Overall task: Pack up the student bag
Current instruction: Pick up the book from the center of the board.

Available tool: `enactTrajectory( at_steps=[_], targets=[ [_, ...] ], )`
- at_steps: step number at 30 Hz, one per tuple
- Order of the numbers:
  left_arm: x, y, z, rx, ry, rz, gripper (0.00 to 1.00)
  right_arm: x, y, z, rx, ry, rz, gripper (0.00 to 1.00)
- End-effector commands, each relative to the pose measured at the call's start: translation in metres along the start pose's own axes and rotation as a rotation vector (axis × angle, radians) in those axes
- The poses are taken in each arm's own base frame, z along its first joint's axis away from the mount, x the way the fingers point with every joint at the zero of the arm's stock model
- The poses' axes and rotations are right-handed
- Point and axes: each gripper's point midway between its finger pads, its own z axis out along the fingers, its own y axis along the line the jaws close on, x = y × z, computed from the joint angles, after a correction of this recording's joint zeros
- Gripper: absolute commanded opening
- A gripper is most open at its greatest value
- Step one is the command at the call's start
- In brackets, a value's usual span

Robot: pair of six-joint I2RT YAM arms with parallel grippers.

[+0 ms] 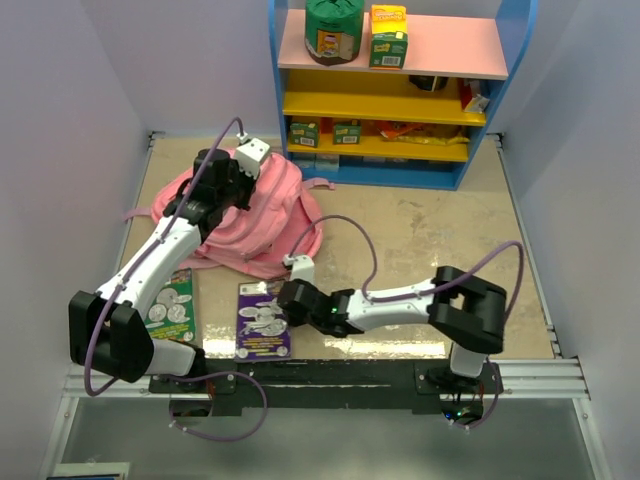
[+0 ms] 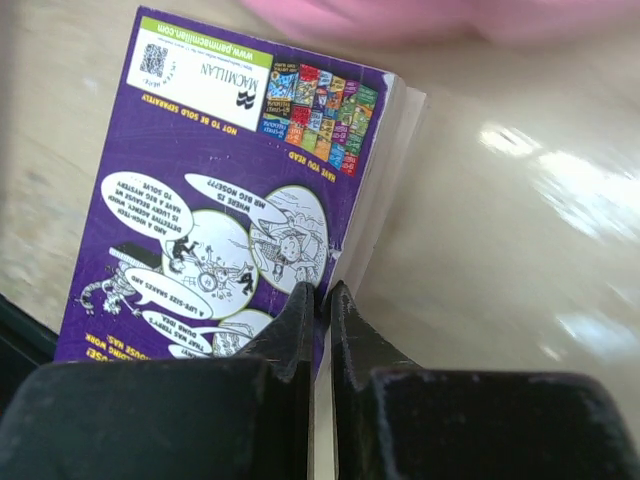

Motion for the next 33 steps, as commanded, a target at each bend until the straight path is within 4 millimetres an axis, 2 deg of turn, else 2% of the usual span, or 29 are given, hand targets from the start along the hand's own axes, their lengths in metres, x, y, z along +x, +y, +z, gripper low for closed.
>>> enactTrajectory(
  at_steps=[1,2,4,5,6,8,12,14,19,22,26,28,33],
  targets=[
    [-0.056,0.047,-0.021,-0.195,-0.197,-0.017,0.00,0.026,-0.083,-0.033,0.221,0.047,-0.001,0.00],
    [-0.058,0.047,-0.021,-0.192,-0.205,-0.018,0.00,0.032,-0.103,-0.039,0.260,0.049,0.023,0.00],
    [-0.060,0.046,-0.020,-0.187,-0.207,-0.020,0.00,0.020,-0.116,-0.058,0.265,0.019,0.073,0.00],
    [-0.060,0.046,-0.020,-0.181,-0.207,-0.022,0.00,0.021,-0.136,-0.063,0.299,0.016,0.102,0.00],
    [-0.060,0.044,-0.020,-0.172,-0.205,-0.022,0.00,0.007,-0.138,-0.077,0.276,-0.018,0.141,0.00],
    [-0.058,0.034,-0.017,-0.120,-0.200,-0.017,0.00,-0.006,-0.151,-0.089,0.281,-0.062,0.182,0.00],
    [-0.052,0.019,-0.015,-0.037,-0.194,-0.010,0.00,-0.070,-0.128,-0.129,0.133,-0.232,0.257,0.00],
    [-0.051,0.012,-0.016,0.003,-0.197,0.005,0.00,-0.104,-0.107,-0.152,0.048,-0.307,0.249,0.00],
    [-0.050,-0.003,-0.019,0.088,-0.202,0.045,0.00,-0.158,-0.066,-0.191,-0.142,-0.435,0.213,0.00],
    [-0.050,-0.009,-0.023,0.128,-0.211,0.059,0.00,-0.179,-0.052,-0.210,-0.195,-0.481,0.190,0.00],
    [-0.057,-0.015,-0.033,0.177,-0.240,0.070,0.00,-0.196,-0.045,-0.220,-0.217,-0.516,0.179,0.00],
    [-0.066,-0.018,-0.042,0.198,-0.270,0.080,0.00,-0.206,-0.043,-0.218,-0.221,-0.527,0.187,0.00],
    [-0.088,-0.027,-0.072,0.282,-0.341,0.076,0.00,-0.212,-0.041,-0.206,-0.248,-0.524,0.211,0.00]
  ],
)
